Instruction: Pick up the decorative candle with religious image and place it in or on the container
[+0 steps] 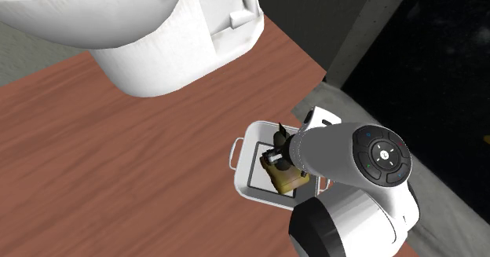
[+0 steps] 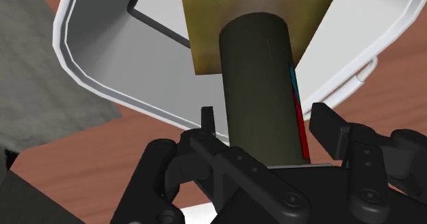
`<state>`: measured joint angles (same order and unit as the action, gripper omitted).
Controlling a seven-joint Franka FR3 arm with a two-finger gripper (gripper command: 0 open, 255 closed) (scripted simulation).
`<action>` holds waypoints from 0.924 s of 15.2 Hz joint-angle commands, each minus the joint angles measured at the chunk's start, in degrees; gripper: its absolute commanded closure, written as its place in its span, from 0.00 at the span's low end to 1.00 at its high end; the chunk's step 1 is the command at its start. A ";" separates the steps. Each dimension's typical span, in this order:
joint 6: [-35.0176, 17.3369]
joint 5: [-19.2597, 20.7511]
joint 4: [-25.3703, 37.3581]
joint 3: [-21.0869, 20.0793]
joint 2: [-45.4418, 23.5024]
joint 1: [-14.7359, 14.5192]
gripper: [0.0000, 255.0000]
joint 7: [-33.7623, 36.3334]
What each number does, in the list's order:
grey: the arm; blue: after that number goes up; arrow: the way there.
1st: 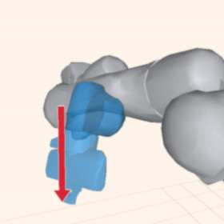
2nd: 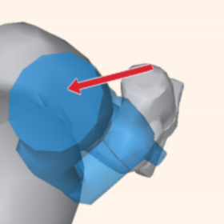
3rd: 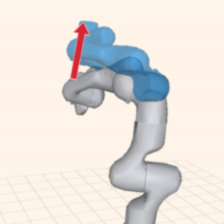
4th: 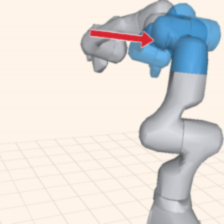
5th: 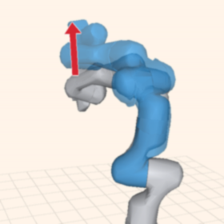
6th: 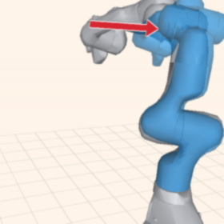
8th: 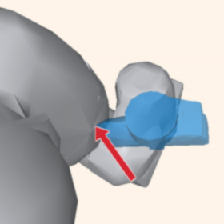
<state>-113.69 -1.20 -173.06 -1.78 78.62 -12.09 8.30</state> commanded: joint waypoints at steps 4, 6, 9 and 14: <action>-0.01 -0.01 0.02 -0.01 0.01 -0.01 0.00 0.01; 2.38 0.05 1.68 0.05 0.75 0.02 0.00 0.00; 8.46 0.17 6.63 0.19 1.87 0.08 0.00 0.00; 8.46 0.17 6.63 0.18 1.88 0.08 0.00 -0.01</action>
<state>-105.33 -1.03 -166.45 -1.59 80.44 -12.00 8.29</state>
